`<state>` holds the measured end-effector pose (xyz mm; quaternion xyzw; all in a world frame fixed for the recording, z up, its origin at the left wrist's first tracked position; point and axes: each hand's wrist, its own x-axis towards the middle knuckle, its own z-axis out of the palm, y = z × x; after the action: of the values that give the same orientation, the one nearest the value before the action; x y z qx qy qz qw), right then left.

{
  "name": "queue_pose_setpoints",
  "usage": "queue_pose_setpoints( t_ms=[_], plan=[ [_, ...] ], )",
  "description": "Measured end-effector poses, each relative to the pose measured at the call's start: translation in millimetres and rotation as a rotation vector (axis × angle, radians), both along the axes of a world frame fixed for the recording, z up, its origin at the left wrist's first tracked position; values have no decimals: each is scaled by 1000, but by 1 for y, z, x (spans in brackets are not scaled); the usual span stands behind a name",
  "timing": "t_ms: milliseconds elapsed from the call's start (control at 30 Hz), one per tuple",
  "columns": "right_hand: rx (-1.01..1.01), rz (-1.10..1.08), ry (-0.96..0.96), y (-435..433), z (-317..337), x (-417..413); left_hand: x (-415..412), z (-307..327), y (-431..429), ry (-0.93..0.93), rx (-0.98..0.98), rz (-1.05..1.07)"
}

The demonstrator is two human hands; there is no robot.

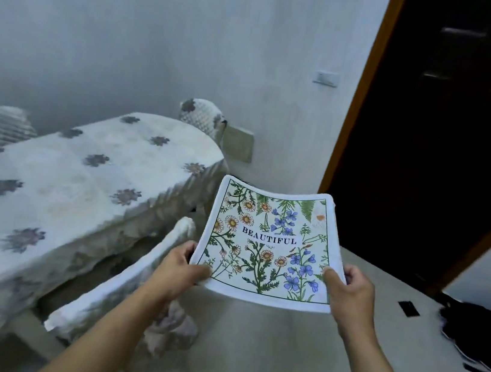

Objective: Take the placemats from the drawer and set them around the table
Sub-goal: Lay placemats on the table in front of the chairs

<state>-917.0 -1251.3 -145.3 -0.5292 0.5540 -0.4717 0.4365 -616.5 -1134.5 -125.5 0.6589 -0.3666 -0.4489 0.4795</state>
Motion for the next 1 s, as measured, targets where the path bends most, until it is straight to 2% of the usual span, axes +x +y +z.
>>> queue_pose_setpoints(
  t_ms=[233,533,733,1000],
  plan=[
    [8,318,30,-112,-11,129,87,-17,-28,0,30,277],
    [-15,739,36,-244,-12,296,141,-20,-70,4,36,718],
    [-31,945,63,-269,-21,405,182,-21,-67,-2,52,887],
    [-21,1022,102,-261,-38,528,280,-41,-59,22,76,963]
  ],
)
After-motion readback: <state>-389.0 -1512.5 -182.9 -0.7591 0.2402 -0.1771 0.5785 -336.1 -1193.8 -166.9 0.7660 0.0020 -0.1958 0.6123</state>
